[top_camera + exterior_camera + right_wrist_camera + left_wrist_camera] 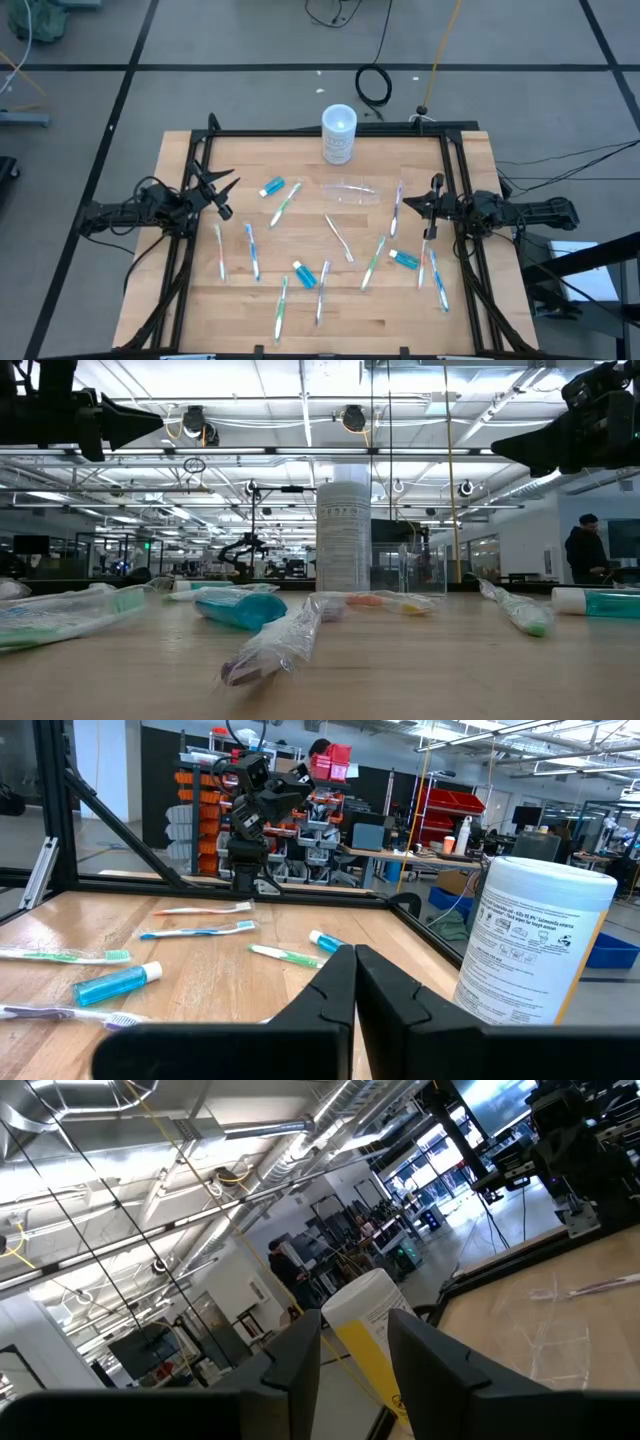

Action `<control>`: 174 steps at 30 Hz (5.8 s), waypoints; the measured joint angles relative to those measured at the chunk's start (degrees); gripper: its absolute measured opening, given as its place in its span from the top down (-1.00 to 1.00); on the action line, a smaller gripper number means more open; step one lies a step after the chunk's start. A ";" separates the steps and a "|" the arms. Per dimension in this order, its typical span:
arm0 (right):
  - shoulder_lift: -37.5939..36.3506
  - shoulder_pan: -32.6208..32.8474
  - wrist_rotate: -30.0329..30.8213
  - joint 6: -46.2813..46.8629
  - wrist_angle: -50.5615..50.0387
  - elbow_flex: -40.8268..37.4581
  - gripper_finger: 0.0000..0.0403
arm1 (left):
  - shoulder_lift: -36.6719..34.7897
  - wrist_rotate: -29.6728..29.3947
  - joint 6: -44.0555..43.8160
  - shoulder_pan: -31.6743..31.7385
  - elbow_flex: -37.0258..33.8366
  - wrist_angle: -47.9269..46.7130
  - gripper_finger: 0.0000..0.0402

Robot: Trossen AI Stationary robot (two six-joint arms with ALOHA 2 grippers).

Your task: Pick & Place toothbrushing station

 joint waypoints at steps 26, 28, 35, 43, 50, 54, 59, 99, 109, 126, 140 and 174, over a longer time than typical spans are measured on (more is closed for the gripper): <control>0.00 0.00 0.00 0.28 0.02 -0.02 0.98 | -0.02 1.03 -0.90 0.01 0.02 0.67 0.37; 0.01 0.00 0.00 1.85 0.02 0.00 0.98 | -0.01 2.27 -2.08 0.00 0.02 0.66 0.37; 0.00 -0.02 0.00 13.35 0.04 0.00 0.98 | 0.00 3.80 -18.22 -0.02 0.02 0.37 0.37; -0.01 -0.01 0.02 20.80 0.56 0.00 0.98 | -0.02 4.94 -48.51 -0.02 0.02 0.39 0.37; -0.01 0.00 0.37 11.07 6.84 -0.02 0.98 | -0.01 4.97 -60.95 -0.02 0.02 0.06 0.37; -0.02 0.00 0.24 8.43 9.33 -0.02 0.98 | -0.02 7.35 -65.48 -0.02 0.02 -6.95 0.37; -0.01 0.00 0.11 3.06 7.21 -0.02 0.98 | 1.60 11.04 -79.57 -0.10 0.11 -17.32 0.37; 0.01 0.00 0.04 -6.93 5.16 -0.02 0.98 | 66.96 -7.58 -72.23 -14.02 38.05 -27.62 0.37; -0.01 0.00 0.02 -2.78 5.18 -0.02 0.98 | 79.25 -7.10 -71.41 -7.28 45.81 -26.45 0.37; -0.01 -0.02 0.02 -3.41 5.18 -0.02 0.98 | 93.80 7.65 -74.40 10.55 46.29 -25.13 0.37; -0.01 -0.01 0.04 -6.21 5.20 -0.02 0.98 | 102.15 10.89 -77.45 13.33 46.49 -24.06 0.40; -0.01 -0.02 0.02 -6.01 5.85 -0.02 0.98 | 89.79 -4.84 -45.42 -1.01 46.81 41.53 0.92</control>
